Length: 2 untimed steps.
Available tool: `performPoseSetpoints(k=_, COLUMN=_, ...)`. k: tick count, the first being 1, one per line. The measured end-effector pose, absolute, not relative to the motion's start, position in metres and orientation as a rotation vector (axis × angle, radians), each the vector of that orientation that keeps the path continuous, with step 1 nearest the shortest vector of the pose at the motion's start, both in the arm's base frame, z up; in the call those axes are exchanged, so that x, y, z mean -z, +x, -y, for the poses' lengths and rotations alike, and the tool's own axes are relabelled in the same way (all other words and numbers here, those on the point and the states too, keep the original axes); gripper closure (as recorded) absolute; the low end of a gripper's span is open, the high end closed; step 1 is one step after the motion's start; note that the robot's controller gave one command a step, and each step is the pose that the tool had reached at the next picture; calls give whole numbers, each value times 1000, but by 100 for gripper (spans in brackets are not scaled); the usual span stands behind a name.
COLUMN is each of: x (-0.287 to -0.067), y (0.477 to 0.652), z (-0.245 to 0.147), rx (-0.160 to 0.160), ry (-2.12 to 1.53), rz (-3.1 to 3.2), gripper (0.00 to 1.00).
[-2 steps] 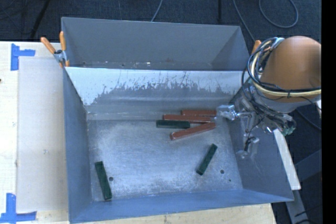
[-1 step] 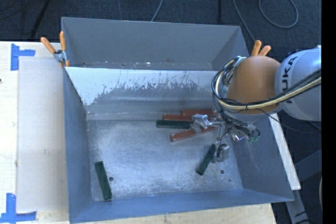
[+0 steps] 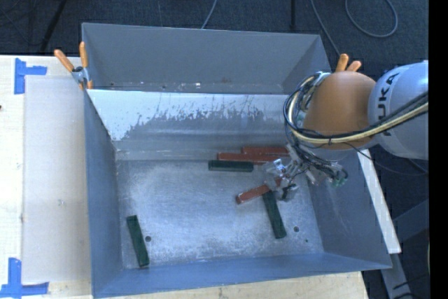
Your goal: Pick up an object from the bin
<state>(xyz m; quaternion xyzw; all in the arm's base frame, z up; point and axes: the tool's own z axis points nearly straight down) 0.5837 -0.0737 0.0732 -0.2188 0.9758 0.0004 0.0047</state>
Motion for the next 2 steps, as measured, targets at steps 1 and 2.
performPoseSetpoints(k=1, x=-70, y=581, z=75, rx=-1, ry=-687, rz=-3064, gripper=0)
performPoseSetpoints(k=2, x=-71, y=581, z=75, rx=-1, ry=-686, rz=-3065, gripper=100)
